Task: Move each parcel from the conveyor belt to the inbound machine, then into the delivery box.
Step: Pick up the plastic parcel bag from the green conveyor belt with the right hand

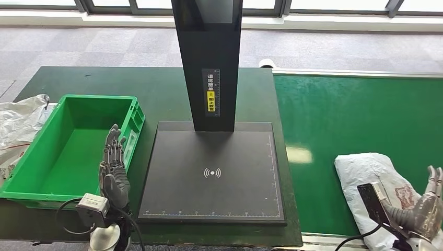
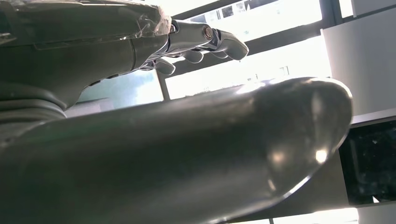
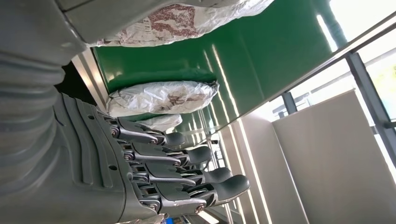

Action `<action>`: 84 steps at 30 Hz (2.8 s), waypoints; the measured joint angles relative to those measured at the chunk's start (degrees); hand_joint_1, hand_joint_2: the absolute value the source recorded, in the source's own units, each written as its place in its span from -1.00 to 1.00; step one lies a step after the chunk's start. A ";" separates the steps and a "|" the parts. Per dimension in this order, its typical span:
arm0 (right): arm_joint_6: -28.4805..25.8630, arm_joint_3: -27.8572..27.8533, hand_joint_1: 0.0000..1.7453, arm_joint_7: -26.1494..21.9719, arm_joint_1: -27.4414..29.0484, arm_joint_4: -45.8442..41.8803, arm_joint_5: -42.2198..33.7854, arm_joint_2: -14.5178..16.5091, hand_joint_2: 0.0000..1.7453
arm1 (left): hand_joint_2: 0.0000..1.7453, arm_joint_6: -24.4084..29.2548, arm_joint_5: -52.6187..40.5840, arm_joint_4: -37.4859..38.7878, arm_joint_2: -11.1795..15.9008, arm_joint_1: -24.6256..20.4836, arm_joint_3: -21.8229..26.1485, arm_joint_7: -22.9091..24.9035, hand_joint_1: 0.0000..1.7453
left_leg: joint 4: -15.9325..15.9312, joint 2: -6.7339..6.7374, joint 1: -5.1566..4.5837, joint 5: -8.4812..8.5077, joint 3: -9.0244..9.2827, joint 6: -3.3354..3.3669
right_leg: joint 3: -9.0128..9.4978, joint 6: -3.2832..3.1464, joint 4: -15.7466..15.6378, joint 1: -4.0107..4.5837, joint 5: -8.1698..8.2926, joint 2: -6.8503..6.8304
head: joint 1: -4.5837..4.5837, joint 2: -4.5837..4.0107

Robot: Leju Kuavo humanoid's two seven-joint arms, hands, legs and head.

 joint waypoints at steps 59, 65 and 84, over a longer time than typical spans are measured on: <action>0.88 -2.06 1.00 -10.95 -7.27 19.50 -17.94 0.75 1.00 | -1.00 -1.18 -2.47 3.50 -0.43 -0.93 -1.55 1.22 -1.00 | 0.02 -0.01 -0.01 0.06 -0.14 0.02 | -0.09 0.14 0.02 -0.02 0.09 0.01 | 0.00 0.00; -0.82 -2.06 1.00 -14.18 -4.98 11.29 -21.63 3.46 1.00 | -1.00 -0.88 -2.37 3.50 -0.43 -0.81 -1.70 1.20 -1.00 | 0.03 -0.01 -0.01 0.05 -0.15 0.02 | -0.10 0.14 0.01 -0.02 0.09 0.02 | 0.00 0.00; -13.06 15.60 1.00 -25.32 9.43 -18.76 -24.34 9.37 1.00 | -1.00 -1.37 -1.80 6.60 -0.39 -3.29 -3.40 0.38 -1.00 | 0.00 0.10 0.01 0.05 -0.21 -0.01 | -0.19 0.06 0.03 0.00 0.07 0.08 | 0.00 0.00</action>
